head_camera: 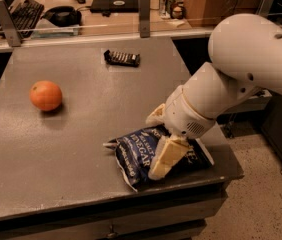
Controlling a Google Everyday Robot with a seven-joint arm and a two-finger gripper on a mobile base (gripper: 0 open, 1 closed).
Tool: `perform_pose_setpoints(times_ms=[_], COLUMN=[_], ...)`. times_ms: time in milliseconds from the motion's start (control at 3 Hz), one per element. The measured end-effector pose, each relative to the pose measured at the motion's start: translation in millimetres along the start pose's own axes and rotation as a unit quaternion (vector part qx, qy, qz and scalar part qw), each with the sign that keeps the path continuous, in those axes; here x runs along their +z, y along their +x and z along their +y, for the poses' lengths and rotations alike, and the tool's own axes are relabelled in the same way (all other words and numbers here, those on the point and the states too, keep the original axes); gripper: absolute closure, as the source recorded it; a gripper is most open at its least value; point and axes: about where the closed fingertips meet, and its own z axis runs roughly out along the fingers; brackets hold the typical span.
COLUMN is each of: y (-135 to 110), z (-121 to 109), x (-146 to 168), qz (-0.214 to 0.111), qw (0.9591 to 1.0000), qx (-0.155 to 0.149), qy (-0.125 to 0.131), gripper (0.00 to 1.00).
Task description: Move blue chip bag near orange
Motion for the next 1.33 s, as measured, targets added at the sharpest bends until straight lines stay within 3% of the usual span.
perform_pose_setpoints(times_ms=[333, 667, 1000, 1333], y=[-4.4, -3.4, -5.1, -13.2], z=[-1.0, -17.3, -52.3, -60.6], x=[6.1, -10.5, -54.0, -68.8], qz=[-0.012, -0.008, 0.011, 0.007], qw=[0.9999, 0.9998, 0.9972, 0.9957], qx=[0.001, 0.004, -0.010, -0.016], qy=[-0.004, 0.020, 0.073, 0.091], gripper=[0.48, 0.72, 0.95, 1.00])
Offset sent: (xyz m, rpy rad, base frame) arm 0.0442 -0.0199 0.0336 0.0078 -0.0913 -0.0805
